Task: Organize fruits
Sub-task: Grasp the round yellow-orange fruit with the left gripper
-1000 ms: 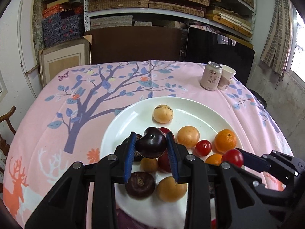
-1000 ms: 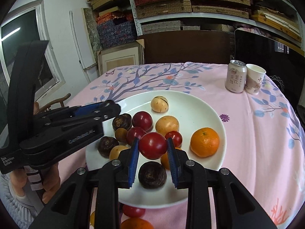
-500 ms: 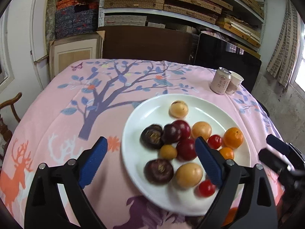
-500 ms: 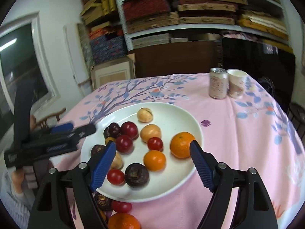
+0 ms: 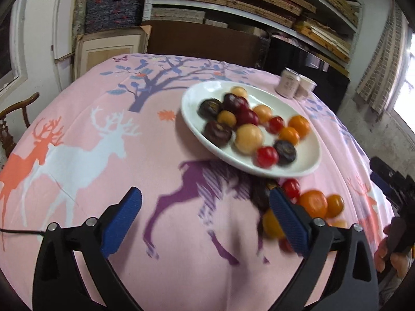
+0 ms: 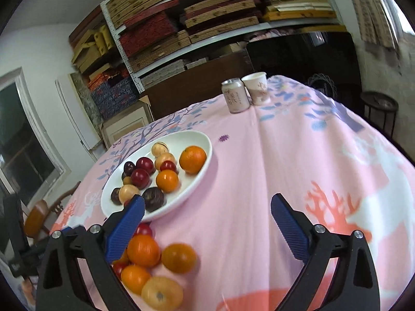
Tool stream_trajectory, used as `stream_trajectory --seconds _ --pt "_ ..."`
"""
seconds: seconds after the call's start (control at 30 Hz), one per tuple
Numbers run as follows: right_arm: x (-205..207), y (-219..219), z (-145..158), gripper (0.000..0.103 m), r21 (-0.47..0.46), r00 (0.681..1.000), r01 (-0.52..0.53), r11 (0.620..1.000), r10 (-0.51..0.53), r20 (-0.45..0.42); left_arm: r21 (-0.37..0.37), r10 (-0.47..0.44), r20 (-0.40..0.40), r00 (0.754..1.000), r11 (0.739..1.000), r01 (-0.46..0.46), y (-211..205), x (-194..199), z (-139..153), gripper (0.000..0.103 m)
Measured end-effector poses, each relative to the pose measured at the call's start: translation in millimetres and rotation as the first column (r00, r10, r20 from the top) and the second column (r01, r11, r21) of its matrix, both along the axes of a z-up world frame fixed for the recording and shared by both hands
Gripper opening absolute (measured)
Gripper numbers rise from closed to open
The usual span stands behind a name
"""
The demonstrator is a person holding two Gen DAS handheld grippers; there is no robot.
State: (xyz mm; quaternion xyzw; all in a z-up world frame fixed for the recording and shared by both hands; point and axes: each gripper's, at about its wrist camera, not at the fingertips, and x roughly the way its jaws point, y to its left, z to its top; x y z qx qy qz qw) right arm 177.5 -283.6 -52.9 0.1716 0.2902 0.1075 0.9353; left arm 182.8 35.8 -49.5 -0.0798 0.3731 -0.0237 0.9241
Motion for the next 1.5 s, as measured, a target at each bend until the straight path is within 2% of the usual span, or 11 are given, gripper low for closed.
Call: stream_trajectory --seconds 0.17,0.33,0.43,0.5,0.63,0.73,0.83,1.0,1.27,1.4,1.5 --pt "-2 0 -3 0.099 0.007 1.000 0.010 1.000 -0.010 -0.009 0.058 -0.070 0.025 0.997 0.996 0.068 -25 -11 1 0.098" --pt "0 -2 -6 0.099 0.018 1.000 0.011 1.000 -0.011 -0.026 0.165 -0.165 -0.036 0.986 0.972 0.169 -59 -8 -13 0.099" --pt "1 -3 -7 0.099 0.029 0.999 0.007 1.000 -0.006 -0.034 0.203 -0.163 -0.054 0.985 0.964 0.171 -62 -5 -17 0.099" --pt "1 -3 -8 0.099 0.030 0.999 0.005 1.000 -0.004 -0.036 0.234 -0.118 -0.041 0.992 0.964 0.125 -52 -4 -15 0.099" --pt "1 -4 -7 0.099 0.041 0.999 0.001 0.999 0.000 -0.034 0.206 0.080 -0.005 0.997 0.976 -0.077 -9 -9 -5 0.099" --pt "2 -5 -8 0.099 0.053 0.999 -0.004 0.999 0.006 -0.041 0.059 0.113 0.014 0.993 0.992 -0.114 18 -23 1 0.099" --pt "2 -4 -9 0.099 0.054 0.999 -0.012 0.998 0.015 -0.044 0.064 0.066 -0.008 0.998 0.996 -0.065 8 -24 -5 0.099" --pt "1 -4 -7 0.099 0.051 0.999 -0.013 0.999 0.015 -0.037 0.225 -0.096 -0.049 0.994 0.969 0.105 -40 -17 -15 0.099" --pt "4 -3 -9 0.099 0.048 0.998 -0.016 0.999 0.019 -0.055 0.175 -0.075 -0.075 0.994 0.981 0.087 -33 10 -22 0.098" --pt "4 -3 -10 0.099 0.048 0.998 -0.016 0.999 0.019 -0.057 0.173 -0.124 -0.084 0.989 0.975 0.137 -40 13 -25 0.073" --pt "4 -1 -10 0.099 0.045 0.998 -0.018 0.999 0.021 -0.061 0.165 -0.153 -0.099 0.983 0.972 0.168 -43 15 -28 0.061"
